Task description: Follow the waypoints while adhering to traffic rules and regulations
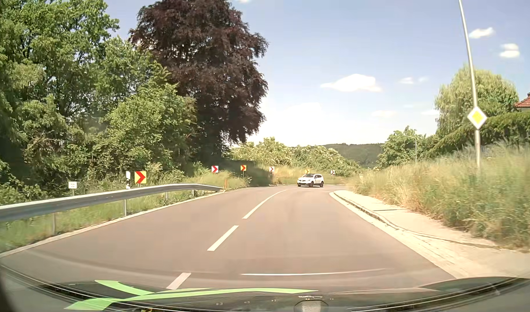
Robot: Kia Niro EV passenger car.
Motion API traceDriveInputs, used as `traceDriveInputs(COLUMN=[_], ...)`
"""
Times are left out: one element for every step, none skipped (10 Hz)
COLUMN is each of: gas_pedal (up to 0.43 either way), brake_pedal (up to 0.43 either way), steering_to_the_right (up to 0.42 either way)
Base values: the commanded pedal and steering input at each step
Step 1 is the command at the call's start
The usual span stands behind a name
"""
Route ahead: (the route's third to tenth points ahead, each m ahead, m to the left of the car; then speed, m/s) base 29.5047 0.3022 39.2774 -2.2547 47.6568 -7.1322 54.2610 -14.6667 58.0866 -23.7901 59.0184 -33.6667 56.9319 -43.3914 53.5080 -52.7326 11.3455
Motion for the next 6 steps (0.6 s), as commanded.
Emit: traceDriveInputs(gas_pedal=[0.0, 0.0, 0.0, 0.0, 0.0, 0.0], brake_pedal=[0.055, 0.043, 0.037, 0.037, 0.03, 0.061], steering_to_the_right=[-0.006, -0.005, -0.005, -0.003, 0.001, 0.012])
